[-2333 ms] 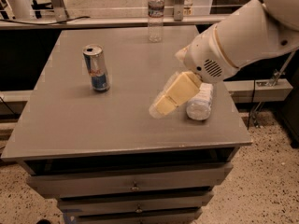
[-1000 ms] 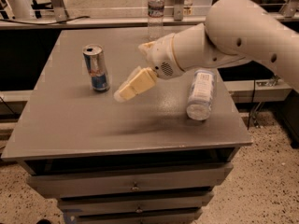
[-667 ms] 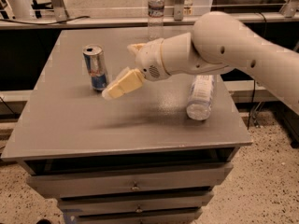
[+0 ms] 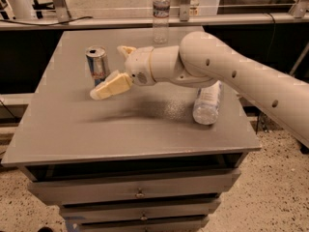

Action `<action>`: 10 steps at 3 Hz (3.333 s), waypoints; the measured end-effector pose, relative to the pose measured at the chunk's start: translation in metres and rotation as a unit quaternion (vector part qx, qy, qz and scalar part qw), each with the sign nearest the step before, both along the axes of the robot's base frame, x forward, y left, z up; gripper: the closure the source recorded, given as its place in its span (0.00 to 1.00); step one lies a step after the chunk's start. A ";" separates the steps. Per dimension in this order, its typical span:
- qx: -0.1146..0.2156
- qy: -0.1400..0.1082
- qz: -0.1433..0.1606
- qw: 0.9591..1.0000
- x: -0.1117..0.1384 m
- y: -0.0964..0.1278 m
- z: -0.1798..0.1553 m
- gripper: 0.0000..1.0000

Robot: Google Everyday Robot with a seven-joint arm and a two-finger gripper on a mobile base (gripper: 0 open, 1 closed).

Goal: Move redbull can near water bottle

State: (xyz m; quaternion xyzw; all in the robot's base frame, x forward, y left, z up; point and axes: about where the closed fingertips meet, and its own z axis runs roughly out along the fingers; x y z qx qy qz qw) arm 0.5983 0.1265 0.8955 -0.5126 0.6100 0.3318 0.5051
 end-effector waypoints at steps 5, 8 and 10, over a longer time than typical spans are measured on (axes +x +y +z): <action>0.037 -0.005 -0.013 0.999 0.013 0.006 -0.010 0.84; -0.006 -0.059 -0.087 0.994 0.047 -0.087 0.051 1.00; -0.037 -0.104 -0.154 0.982 0.085 -0.158 0.069 1.00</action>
Offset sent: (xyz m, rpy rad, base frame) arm 0.0148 0.0031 -0.0284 0.0749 0.0094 -0.0317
